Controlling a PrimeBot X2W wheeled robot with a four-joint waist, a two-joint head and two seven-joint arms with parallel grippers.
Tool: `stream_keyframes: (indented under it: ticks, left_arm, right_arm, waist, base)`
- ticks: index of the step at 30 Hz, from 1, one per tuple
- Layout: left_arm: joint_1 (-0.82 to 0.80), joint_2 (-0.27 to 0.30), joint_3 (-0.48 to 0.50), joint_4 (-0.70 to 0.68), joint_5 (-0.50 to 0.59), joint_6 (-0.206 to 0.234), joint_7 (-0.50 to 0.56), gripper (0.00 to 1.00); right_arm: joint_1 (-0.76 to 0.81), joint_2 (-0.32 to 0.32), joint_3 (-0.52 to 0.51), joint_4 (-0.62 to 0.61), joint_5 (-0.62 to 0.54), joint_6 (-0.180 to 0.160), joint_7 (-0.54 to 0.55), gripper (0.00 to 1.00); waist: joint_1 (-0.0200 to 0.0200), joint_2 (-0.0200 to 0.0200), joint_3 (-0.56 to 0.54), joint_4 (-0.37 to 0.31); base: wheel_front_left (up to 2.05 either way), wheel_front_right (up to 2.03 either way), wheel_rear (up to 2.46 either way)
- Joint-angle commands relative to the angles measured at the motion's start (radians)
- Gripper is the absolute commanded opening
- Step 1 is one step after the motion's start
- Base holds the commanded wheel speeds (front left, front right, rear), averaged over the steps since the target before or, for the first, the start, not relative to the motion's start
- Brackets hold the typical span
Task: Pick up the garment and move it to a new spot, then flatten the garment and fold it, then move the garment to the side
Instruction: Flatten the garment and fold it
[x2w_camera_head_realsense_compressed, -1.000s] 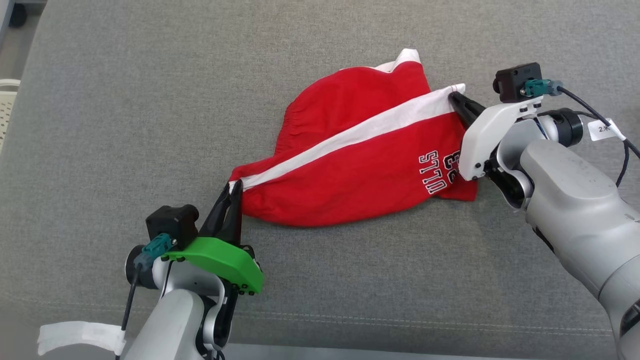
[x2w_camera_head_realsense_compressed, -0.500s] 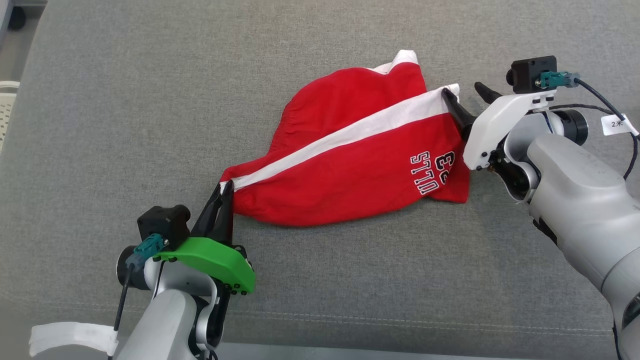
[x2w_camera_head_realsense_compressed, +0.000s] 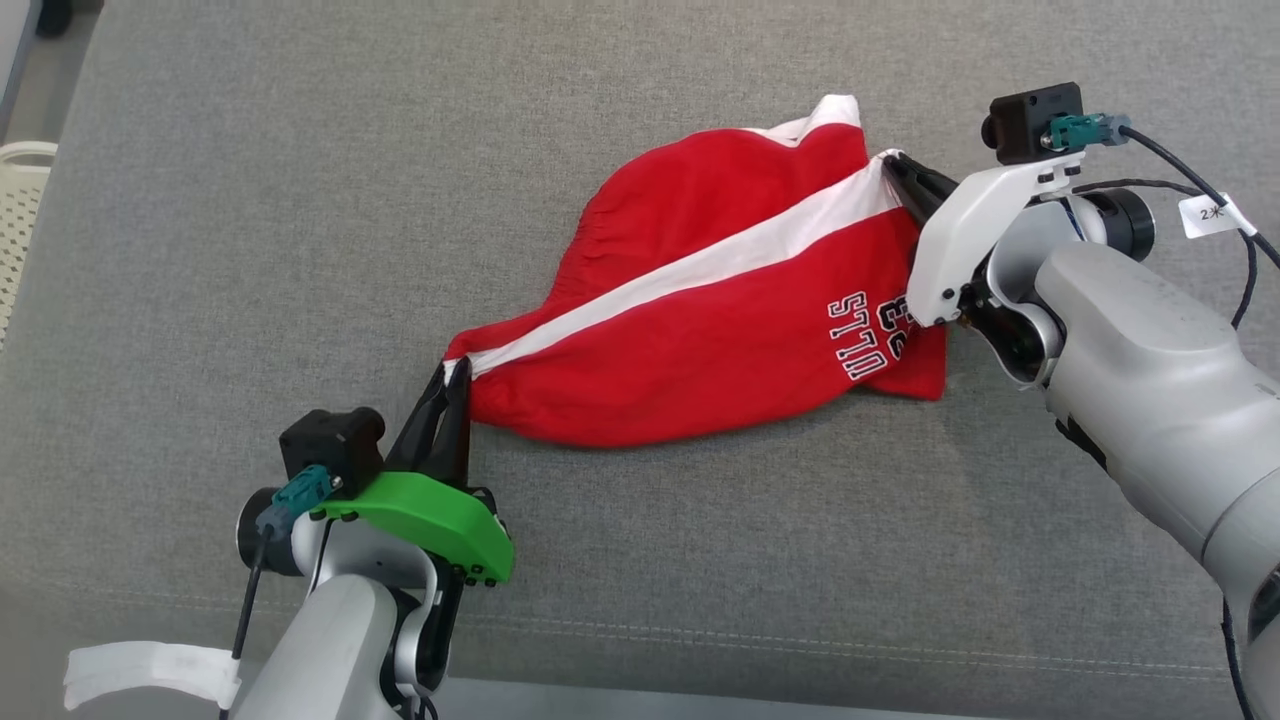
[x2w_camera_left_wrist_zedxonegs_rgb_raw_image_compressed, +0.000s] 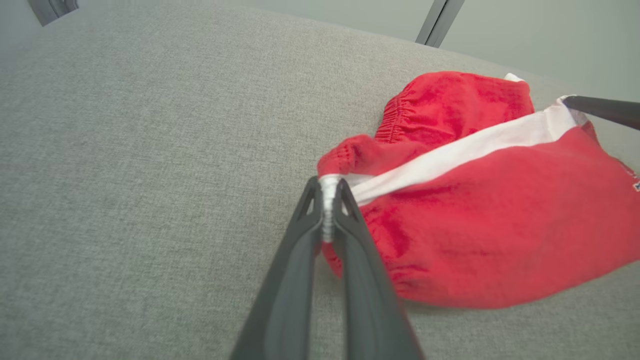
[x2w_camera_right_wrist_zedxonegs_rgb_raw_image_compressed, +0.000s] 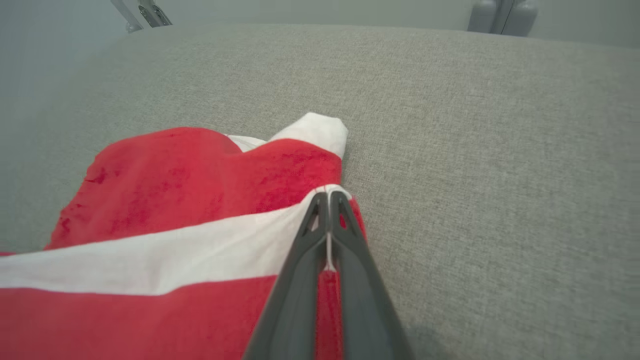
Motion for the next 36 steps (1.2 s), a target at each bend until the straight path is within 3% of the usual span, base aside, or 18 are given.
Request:
stream_keyframes:
  ticks: [1,9,13,21,29,36]
  left_arm:
    - [-0.003,0.008,0.004,0.003,-0.009,0.000,-0.007,0.00]
    - [0.027,0.028,0.025,-0.014,-0.025,0.004,-0.022,0.00]
    - [0.009,0.047,0.055,-0.060,-0.069,-0.018,-0.004,0.00]
    - [-0.091,0.104,0.101,-0.147,-0.161,-0.064,0.132,0.00]
    - [-0.206,0.148,0.143,-0.259,-0.270,-0.085,0.292,0.00]
    - [-0.274,0.165,0.152,-0.339,-0.318,-0.069,0.387,0.00]
  right_arm:
    - [-0.007,-0.010,0.009,-0.006,0.010,0.000,-0.015,0.00]
    - [0.012,-0.039,0.067,-0.060,0.053,0.000,-0.073,0.00]
    - [-0.002,-0.071,0.091,-0.084,0.073,0.000,-0.117,0.00]
    - [-0.045,-0.137,0.092,-0.153,0.074,-0.001,-0.167,0.00]
    - [-0.089,-0.201,0.018,-0.269,0.012,-0.001,-0.173,0.00]
    - [-0.098,-0.245,-0.077,-0.346,-0.068,-0.001,-0.174,0.00]
  waist:
    - [-0.0001,0.0000,-0.021,-0.017]
    - [-0.0001,0.0000,-0.119,-0.078]
    - [-0.0001,0.0000,-0.196,-0.116]
    - [-0.0001,0.0000,-0.290,-0.171]
    - [-0.0001,0.0000,-0.350,-0.227]
    - [-0.0001,0.0000,-0.367,-0.255]
  base:
    - [0.00,0.00,0.00]
    - [0.00,0.00,0.00]
    - [0.00,0.00,0.00]
    - [0.00,0.00,0.00]
    - [0.00,0.00,0.00]
    - [0.00,0.00,0.00]
